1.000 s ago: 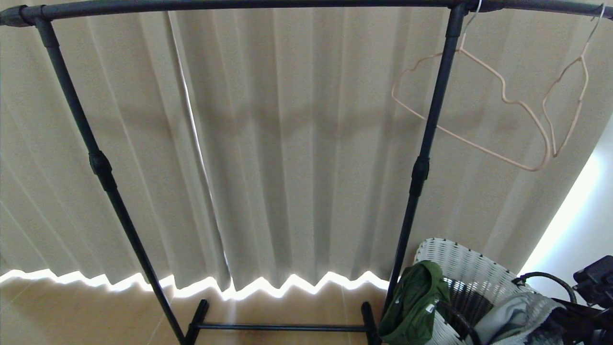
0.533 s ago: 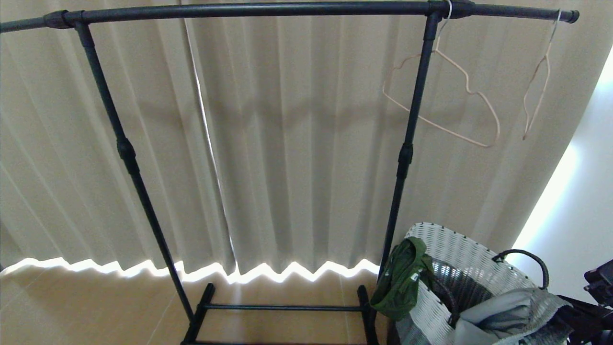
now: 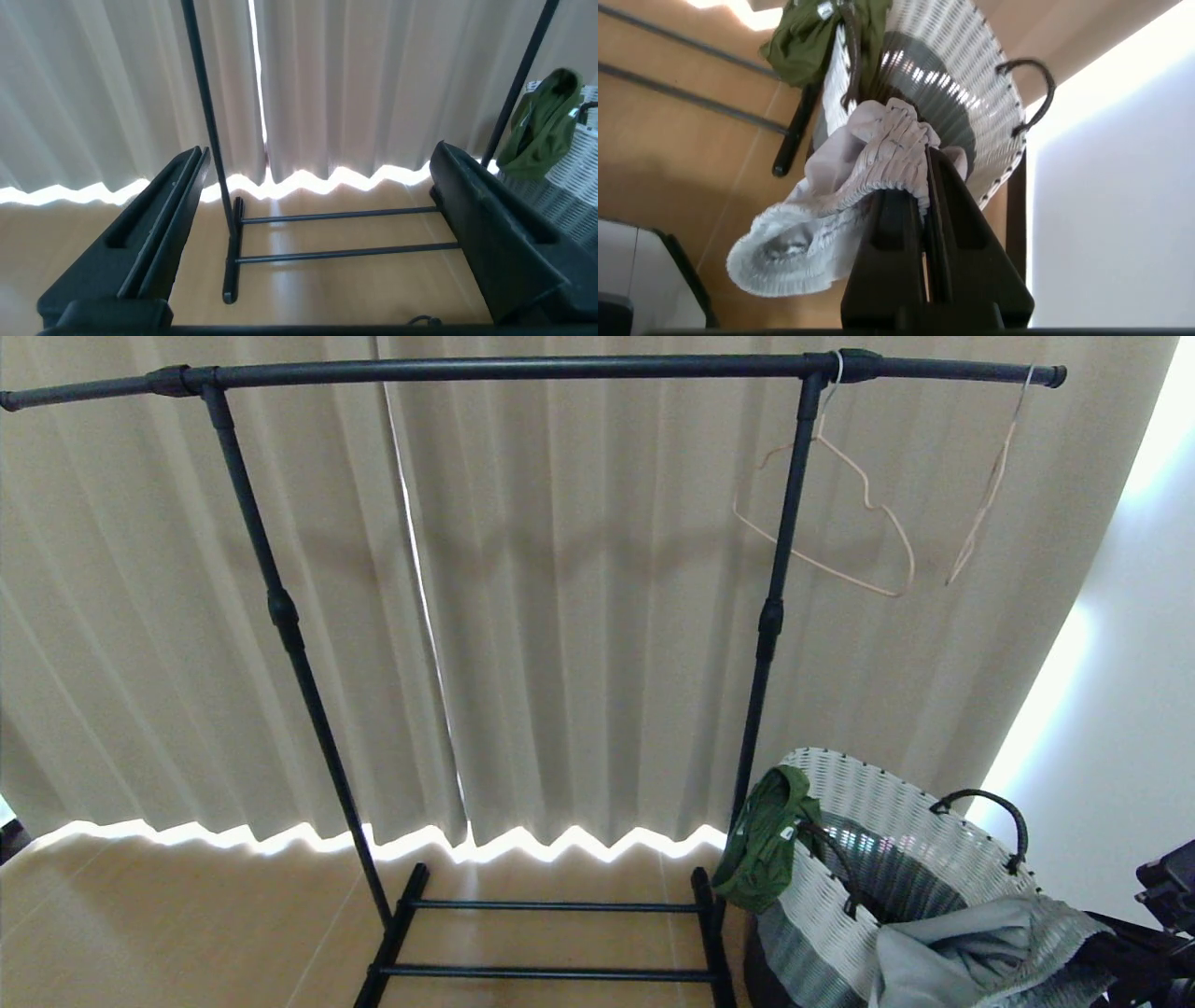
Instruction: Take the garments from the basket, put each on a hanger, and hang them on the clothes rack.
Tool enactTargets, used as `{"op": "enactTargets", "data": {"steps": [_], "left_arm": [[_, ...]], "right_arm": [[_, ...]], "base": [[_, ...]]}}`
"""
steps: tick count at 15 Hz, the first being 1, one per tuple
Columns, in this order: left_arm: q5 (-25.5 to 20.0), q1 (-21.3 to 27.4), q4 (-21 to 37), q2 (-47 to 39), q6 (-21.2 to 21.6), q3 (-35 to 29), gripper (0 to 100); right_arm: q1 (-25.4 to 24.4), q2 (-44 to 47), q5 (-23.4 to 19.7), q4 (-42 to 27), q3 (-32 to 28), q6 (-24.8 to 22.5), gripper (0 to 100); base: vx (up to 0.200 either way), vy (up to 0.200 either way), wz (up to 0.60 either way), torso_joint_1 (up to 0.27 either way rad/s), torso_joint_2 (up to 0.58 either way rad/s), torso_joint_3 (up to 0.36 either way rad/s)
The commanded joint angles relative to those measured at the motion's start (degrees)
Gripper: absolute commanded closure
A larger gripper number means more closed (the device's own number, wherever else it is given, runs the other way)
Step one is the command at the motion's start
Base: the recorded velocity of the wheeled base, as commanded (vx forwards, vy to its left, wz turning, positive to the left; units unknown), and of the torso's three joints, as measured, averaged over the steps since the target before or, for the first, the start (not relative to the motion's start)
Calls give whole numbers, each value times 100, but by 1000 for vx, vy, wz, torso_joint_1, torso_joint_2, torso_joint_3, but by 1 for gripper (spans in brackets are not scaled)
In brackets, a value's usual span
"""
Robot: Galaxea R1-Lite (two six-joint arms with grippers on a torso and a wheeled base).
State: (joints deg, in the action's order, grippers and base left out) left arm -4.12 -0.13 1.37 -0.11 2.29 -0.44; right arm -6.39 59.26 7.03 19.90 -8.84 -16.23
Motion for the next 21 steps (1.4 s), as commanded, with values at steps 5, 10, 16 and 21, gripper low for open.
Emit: {"op": "enactTargets", "data": {"steps": [5, 10, 16, 21], "left_arm": [[-1, -4, 4, 2, -1, 0, 0], [-19, -4, -5, 2, 87, 0, 0], [-19, -4, -13, -7, 254, 9, 0], [-10, -13, -5, 2, 175, 0, 0]], "right_arm": [[-3, 16, 0, 6, 14, -3, 100], [-3, 24, -71, 14, 5, -3, 100], [-3, 121, -255, 76, -57, -3, 100], [-12, 165, -659, 76, -65, -3, 100]], "base": [[0, 120, 0, 0, 1, 2], [0, 120, 0, 0, 1, 0], [0, 0, 0, 0, 0, 0], [0, 0, 0, 0, 0, 0]]}}
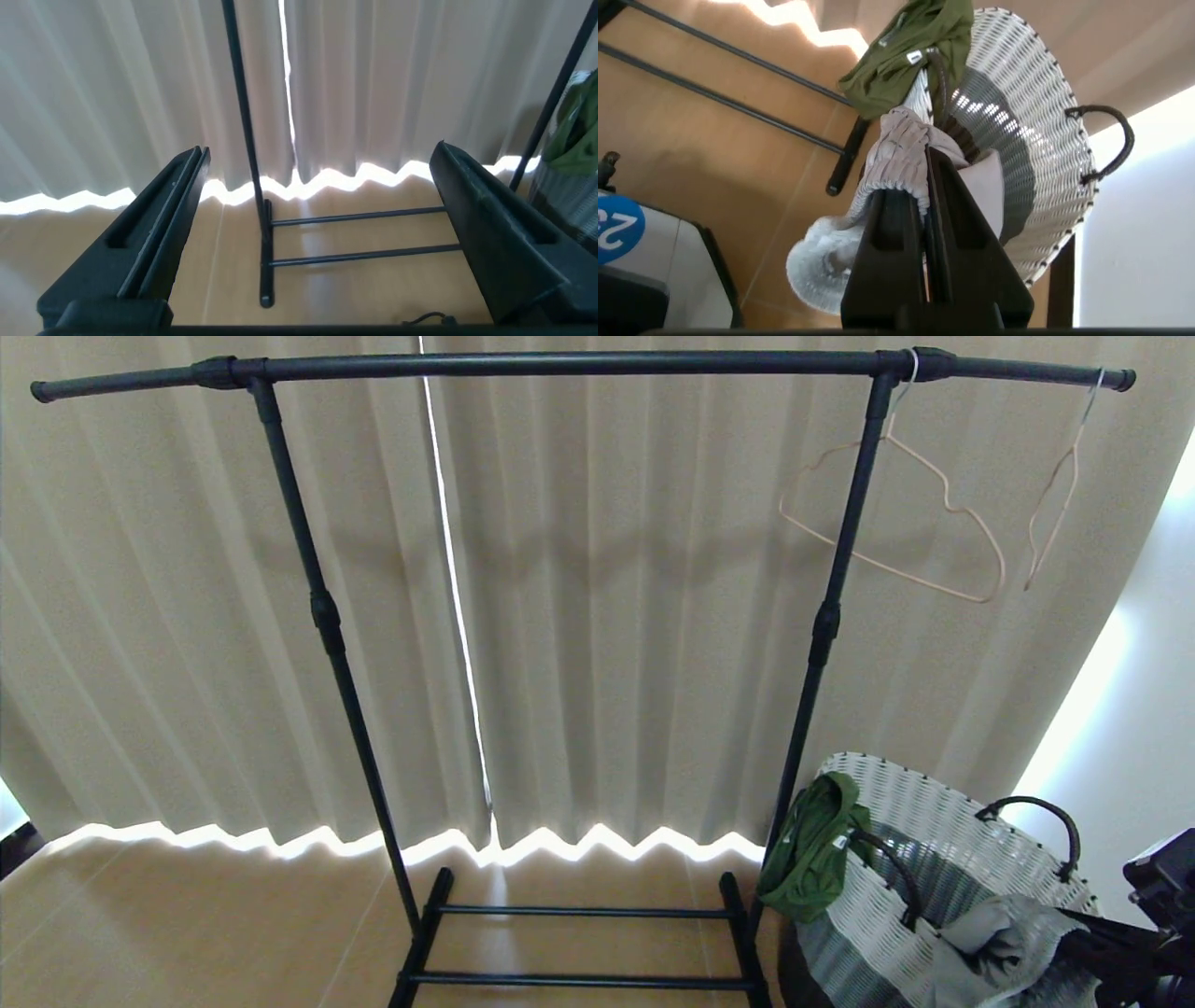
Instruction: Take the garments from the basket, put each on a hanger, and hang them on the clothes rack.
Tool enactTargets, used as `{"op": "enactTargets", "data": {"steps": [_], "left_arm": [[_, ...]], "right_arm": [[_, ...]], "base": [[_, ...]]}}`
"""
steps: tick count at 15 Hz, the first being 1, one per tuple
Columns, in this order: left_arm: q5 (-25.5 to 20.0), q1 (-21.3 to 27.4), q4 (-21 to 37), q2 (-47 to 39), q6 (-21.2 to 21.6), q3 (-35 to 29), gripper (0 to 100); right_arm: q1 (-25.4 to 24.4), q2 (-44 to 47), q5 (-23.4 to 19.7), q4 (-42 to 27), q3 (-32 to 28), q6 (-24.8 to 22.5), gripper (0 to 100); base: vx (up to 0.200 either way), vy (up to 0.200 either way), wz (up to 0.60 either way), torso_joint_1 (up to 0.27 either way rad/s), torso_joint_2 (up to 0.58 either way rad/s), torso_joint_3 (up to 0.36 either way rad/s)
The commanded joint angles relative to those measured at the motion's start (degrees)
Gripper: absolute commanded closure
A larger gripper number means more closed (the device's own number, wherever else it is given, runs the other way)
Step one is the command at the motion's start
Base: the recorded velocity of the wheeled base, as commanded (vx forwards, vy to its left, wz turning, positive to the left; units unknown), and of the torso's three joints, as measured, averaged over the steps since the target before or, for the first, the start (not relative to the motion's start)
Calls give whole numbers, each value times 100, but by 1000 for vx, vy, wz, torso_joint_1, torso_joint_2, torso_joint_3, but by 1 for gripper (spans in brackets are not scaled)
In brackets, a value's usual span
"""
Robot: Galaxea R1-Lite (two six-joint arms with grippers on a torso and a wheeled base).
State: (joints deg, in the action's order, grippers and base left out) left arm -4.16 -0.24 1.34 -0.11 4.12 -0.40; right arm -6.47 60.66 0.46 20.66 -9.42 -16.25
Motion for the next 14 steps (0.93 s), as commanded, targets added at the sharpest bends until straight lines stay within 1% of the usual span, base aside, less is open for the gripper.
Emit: {"op": "enactTargets", "data": {"steps": [1, 3, 4, 6, 7, 8, 9, 10, 11, 12, 13, 14], "left_arm": [[-15, -2, -2, 2, 1, -4, 0], [-50, -2, -11, 2, 10, 5, 0], [-182, -2, -11, 2, 19, -4, 0], [-542, -2, -20, 2, 221, -13, 0], [-876, 7, -29, 2, 221, -144, 0], [-1368, 24, -29, -24, 212, -426, 0], [-1720, 24, -29, -86, 221, -619, 0], [-2133, 24, -29, -367, 221, -883, 0], [-2300, 24, -37, -578, 221, -1032, 0], [-2493, 24, -37, -1123, 230, -1392, 0], [-2564, 33, -46, -1430, 230, -1577, 0], [-2792, 42, -125, -2265, 238, -1990, 0]], "right_arm": [[-3, -19, -11, 8, -16, -1, 100], [-12, -54, -11, 17, -51, 8, 100], [-12, -72, -46, 17, -68, 17, 100], [-3, -177, -407, 17, -174, 61, 100], [-3, -213, -539, 17, -288, 184, 100], [-12, -204, -582, 8, -455, 280, 100], [-38, -177, -591, 8, -561, 289, 100], [-144, -177, -618, -10, -736, 298, 100], [-205, -177, -618, -27, -842, 324, 100], [-372, -177, -618, -45, -1079, 474, 100], [-478, -160, -618, -54, -1193, 562, 100], [-847, -37, -618, -62, -1492, 869, 100]], "base": [[0, 0, 0, 0, 0, 0], [0, 0, 0, 0, 0, 0], [0, 0, 0, 0, 0, 0], [0, 0, 0, 0, 0, 0], [0, 0, 0, 0, 0, 0], [0, 0, 0, 0, 0, 0], [0, 0, 0, 0, 0, 0], [0, 0, 0, 0, 0, 0], [0, 0, 0, 0, 0, 0], [0, 0, 0, 0, 0, 0], [0, 0, 0, 0, 0, 0], [0, 0, 0, 0, 0, 0]]}}
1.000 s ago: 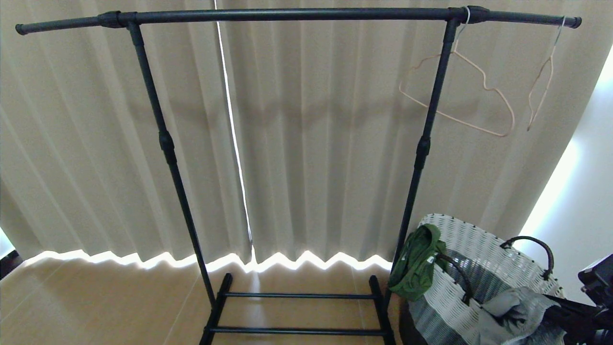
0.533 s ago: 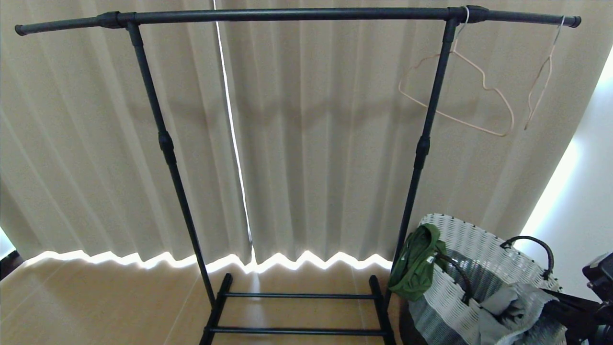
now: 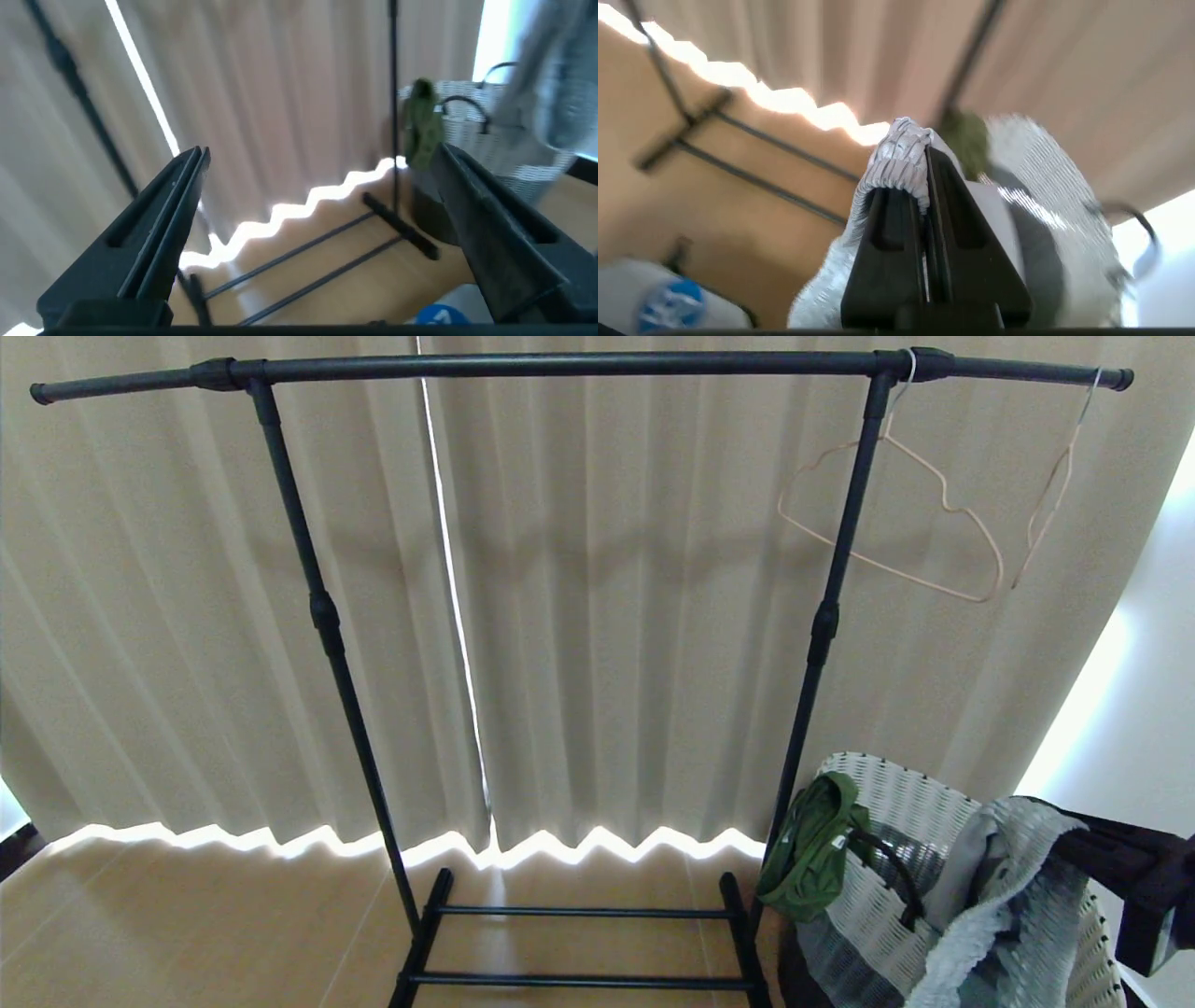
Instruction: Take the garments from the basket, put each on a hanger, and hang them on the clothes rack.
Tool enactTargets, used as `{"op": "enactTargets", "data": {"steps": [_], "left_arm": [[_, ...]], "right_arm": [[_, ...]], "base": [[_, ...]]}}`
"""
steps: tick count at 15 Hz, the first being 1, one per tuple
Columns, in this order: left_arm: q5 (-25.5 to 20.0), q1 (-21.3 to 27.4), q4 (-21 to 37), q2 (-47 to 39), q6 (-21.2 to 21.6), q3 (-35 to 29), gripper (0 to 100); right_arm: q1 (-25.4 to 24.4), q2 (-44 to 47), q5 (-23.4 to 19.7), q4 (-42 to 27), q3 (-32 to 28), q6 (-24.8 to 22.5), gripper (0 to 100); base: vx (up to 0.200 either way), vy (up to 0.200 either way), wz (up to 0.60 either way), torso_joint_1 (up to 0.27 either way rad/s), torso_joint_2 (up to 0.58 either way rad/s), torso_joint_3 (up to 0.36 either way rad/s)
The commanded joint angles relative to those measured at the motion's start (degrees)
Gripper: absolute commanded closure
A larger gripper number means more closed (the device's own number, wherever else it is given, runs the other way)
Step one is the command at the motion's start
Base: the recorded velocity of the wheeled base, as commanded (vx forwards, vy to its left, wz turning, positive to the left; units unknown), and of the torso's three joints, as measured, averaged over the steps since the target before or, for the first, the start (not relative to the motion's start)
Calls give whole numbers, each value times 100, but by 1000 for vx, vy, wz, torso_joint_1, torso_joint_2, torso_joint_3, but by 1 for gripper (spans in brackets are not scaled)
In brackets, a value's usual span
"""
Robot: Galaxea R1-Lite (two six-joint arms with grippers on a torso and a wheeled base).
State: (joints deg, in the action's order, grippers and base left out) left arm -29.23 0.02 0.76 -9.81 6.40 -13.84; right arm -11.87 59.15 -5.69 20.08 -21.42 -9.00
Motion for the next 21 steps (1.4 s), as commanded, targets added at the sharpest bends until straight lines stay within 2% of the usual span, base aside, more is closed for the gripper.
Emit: {"op": "enactTargets", "data": {"steps": [1, 2, 5, 7, 9, 10, 12, 13, 14, 15, 16, 19, 21], "left_arm": [[-373, 33, -155, -1603, 10, -735, 0], [-434, 244, -489, -2262, -7, -796, 0], [-355, 1096, -1429, -3563, -86, -866, 0], [-267, 1676, -1526, -4055, -95, -1086, 0], [304, 2582, -1543, -4582, -201, -1359, 0], [717, 3188, -1605, -4925, -297, -1499, 0], [1543, 4041, -1965, -5637, -464, -1649, 0], [1798, 4225, -2150, -5848, -491, -1649, 0], [2247, 4489, -2554, -6314, -535, -1666, 0], [2378, 4612, -2783, -6577, -535, -1693, 0], [2414, 4708, -2967, -6841, -535, -1772, 0], [2405, 4858, -3002, -7280, -535, -2202, 0], [2396, 5148, -3011, -7544, -552, -2325, 0]], "right_arm": [[-439, 176, -2, -4, -398, 267, 100], [-729, 352, 7, 5, -635, 522, 100], [-913, 712, -2, 66, -1066, 680, 100], [-1010, 730, -2, 75, -1224, 724, 100], [-1177, 677, 7, 75, -1356, 856, 100], [-1300, 668, 7, 75, -1444, 856, 100], [-1520, 695, -2, 75, -1576, 856, 100], [-1581, 703, 7, 75, -1602, 865, 100], [-1687, 721, 7, 75, -1681, 882, 100], [-1731, 730, -2, 66, -1752, 882, 100], [-1818, 747, -2, 66, -1840, 882, 100], [-1889, 791, -2, 75, -1980, 891, 100], [-1959, 791, -2, 75, -2042, 961, 100]], "base": [[0, 0, 0, 0, 0, 0], [0, 0, 0, 0, 0, 0], [0, 0, 0, 0, 0, 0], [0, 0, 0, 0, 0, 0], [0, 0, 0, 0, 0, 0], [0, 0, 0, 0, 0, 0], [0, 0, 0, 0, 0, 0], [0, 0, 0, 0, 0, 0], [0, 0, 0, 0, 0, 0], [0, 0, 0, 0, 0, 0], [0, 0, 0, 0, 0, 0], [0, 0, 0, 0, 0, 0], [0, 0, 0, 0, 0, 0]]}}
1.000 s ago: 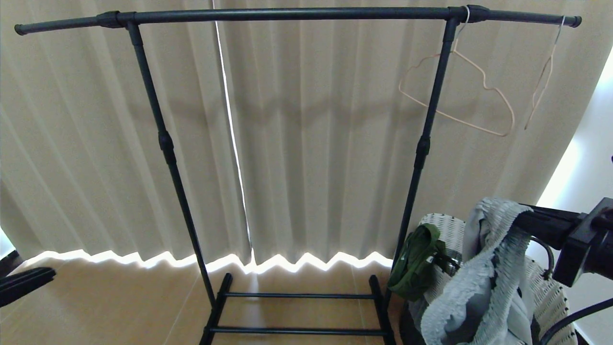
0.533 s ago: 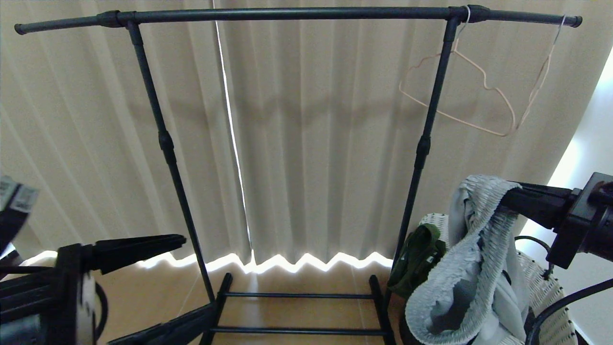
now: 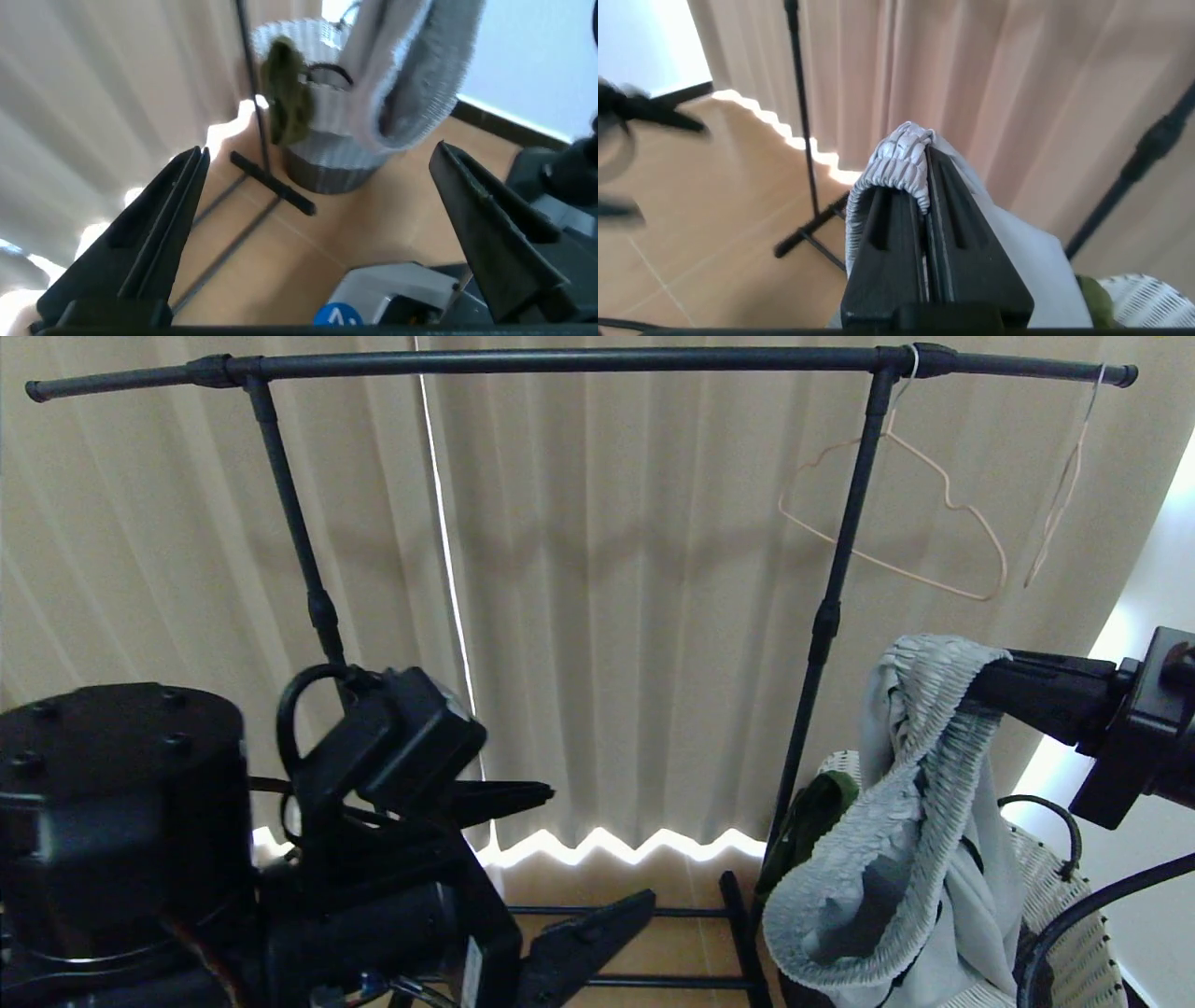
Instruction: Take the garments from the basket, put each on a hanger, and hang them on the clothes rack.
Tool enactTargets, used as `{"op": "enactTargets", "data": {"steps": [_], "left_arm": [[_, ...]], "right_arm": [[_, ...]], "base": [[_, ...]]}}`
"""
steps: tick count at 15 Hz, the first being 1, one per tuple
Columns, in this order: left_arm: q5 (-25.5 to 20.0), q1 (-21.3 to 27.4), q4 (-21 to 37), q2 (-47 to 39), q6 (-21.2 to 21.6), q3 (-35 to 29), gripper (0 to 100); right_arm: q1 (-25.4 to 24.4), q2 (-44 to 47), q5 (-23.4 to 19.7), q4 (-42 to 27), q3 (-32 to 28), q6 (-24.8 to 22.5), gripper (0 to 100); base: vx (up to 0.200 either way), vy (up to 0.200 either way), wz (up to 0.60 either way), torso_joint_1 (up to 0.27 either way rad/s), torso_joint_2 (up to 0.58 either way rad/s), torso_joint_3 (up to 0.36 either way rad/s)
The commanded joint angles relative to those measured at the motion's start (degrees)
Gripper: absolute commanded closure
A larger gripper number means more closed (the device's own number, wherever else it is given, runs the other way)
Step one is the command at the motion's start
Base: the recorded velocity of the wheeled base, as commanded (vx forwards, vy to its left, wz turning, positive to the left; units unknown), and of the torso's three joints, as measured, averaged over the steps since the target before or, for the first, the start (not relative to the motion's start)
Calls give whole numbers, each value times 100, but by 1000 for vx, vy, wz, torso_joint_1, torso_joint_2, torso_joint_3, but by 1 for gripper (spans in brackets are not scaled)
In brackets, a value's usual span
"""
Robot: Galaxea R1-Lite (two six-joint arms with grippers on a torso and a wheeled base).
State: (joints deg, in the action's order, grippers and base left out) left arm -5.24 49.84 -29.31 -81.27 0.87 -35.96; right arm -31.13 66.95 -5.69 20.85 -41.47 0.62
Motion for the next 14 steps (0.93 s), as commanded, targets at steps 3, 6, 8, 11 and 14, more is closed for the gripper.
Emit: {"op": "enactTargets", "data": {"steps": [3, 6, 8, 11, 14], "left_arm": [[181, 817, -110, -1207, -508, -807, 0], [190, 993, -154, -1866, -913, -1167, 0], [243, 1046, -365, -2217, -992, -1185, 0], [744, 984, -374, -2472, -1176, -1247, 0], [805, 967, -400, -2657, -1422, -1255, 0]], "right_arm": [[-358, 2, -2, -2, -177, 298, 100], [-490, -7, -2, -2, -195, 307, 100], [-490, -59, -2, 7, -212, 386, 100], [-657, -297, -169, 7, -256, 632, 100], [-657, -481, -521, -2, -239, 676, 100]], "base": [[0, 0, 0, 0, 0, 0], [0, 0, 0, 0, 0, 0], [0, 0, 0, 0, 0, 0], [0, 0, 0, 0, 0, 0], [0, 0, 0, 0, 0, 0]]}}
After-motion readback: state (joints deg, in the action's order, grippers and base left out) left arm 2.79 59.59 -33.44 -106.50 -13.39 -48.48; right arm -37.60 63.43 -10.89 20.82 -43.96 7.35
